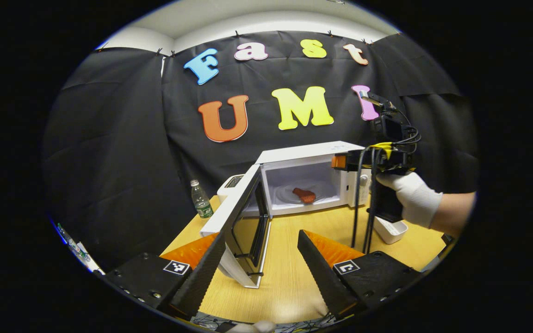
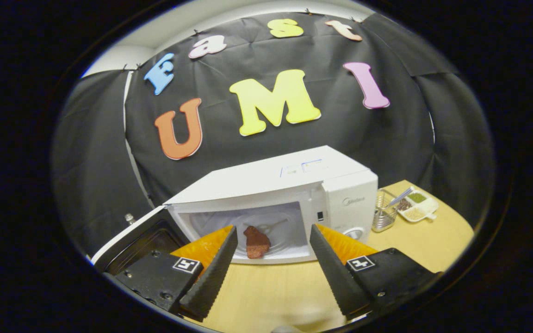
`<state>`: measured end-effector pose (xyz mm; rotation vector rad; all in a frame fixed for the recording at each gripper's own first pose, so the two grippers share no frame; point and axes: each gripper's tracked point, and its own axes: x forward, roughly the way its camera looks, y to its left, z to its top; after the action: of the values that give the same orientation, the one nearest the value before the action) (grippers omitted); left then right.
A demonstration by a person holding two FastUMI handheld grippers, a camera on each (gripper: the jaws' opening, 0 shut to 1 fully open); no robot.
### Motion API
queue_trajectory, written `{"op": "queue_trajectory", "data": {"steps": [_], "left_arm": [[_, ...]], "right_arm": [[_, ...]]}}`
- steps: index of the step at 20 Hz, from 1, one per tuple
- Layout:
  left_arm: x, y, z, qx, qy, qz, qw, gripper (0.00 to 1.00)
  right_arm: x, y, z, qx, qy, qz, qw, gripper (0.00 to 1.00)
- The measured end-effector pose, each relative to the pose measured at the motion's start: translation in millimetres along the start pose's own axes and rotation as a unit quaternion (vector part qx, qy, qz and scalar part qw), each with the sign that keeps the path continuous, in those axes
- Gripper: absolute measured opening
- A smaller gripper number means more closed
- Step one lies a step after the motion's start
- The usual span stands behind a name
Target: Open the microwave oven with the left hand, put the food in, and close the microwave oven.
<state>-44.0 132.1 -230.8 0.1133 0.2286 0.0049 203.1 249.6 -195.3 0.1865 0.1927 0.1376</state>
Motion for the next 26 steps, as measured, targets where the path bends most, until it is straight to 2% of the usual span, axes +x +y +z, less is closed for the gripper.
{"op": "queue_trajectory", "data": {"steps": [2,5,6,7,8,9,10,11,12,13,14,15,16,17,20,23,26], "left_arm": [[1.5,-1.4,20.8,-0.001,-0.014,-0.008,1.0,0.97],[7.4,-0.5,52.4,-0.01,-0.036,-0.015,0.999,0.96],[9.8,0.8,61.8,-0.01,-0.043,-0.014,0.999,1.0],[13.1,3.6,69.4,-0.009,-0.047,-0.012,0.999,0.96],[15.8,7.2,75.3,-0.004,-0.053,-0.008,0.999,0.96],[18.8,9.3,80.7,-0.001,-0.058,-0.007,0.998,0.96],[21.6,12.6,85.9,0.0,-0.065,-0.004,0.998,0.88],[23.7,17.6,90.1,0.002,-0.07,0.001,0.998,0.96],[26.7,21.1,94.0,0.002,-0.075,0.003,0.997,0.88],[28.1,26.3,96.3,-0.001,-0.079,0.009,0.997,0.88],[28.9,31.6,97.0,-0.005,-0.083,0.011,0.997,1.0],[32.2,38.4,97.4,-0.007,-0.082,0.017,0.996,0.94],[35.5,42.0,94.3,-0.009,-0.076,0.014,0.997,0.71],[35.4,45.6,89.6,-0.013,-0.073,0.018,0.997,0.65],[41.5,60.5,77.0,-0.005,-0.06,0.013,0.998,0.01],[43.0,83.3,70.9,0.008,-0.064,0.025,0.998,0.0],[44.6,122.9,52.8,-0.018,-0.049,0.063,0.997,0.0]], "right_arm": [[-28.3,-9.0,12.3,-0.031,0.008,0.004,0.999,0.9],[-74.2,-20.4,24.9,-0.035,0.025,0.013,0.999,0.91],[-90.0,-28.4,29.5,-0.042,0.027,0.008,0.999,0.91],[-103.1,-34.1,36.4,-0.052,0.024,0.007,0.998,1.0],[-116.6,-38.7,35.9,-0.064,0.03,0.01,0.997,0.91],[-130.9,-46.2,38.5,-0.073,0.033,0.006,0.997,0.91],[-145.6,-57.7,44.6,-0.079,0.03,-0.002,0.996,0.91],[-156.7,-68.8,50.0,-0.079,0.028,-0.013,0.996,0.91],[-164.6,-75.1,51.5,-0.075,0.028,-0.02,0.997,0.91],[-173.5,-82.3,52.5,-0.067,0.03,-0.029,0.997,0.91],[-181.3,-88.1,53.3,-0.06,0.031,-0.036,0.997,0.91],[-189.4,-91.2,54.5,-0.056,0.032,-0.038,0.997,0.91],[-194.6,-93.6,53.0,-0.06,0.032,-0.041,0.997,0.92],[-200.0,-98.1,52.5,-0.066,0.033,-0.047,0.996,0.92],[-210.6,-101.3,46.6,-0.073,0.045,-0.048,0.995,0.92],[-218.2,-104.1,47.0,-0.065,0.05,-0.049,0.995,0.92],[-221.7,-106.9,49.4,-0.054,0.054,-0.05,0.996,0.92]]}}
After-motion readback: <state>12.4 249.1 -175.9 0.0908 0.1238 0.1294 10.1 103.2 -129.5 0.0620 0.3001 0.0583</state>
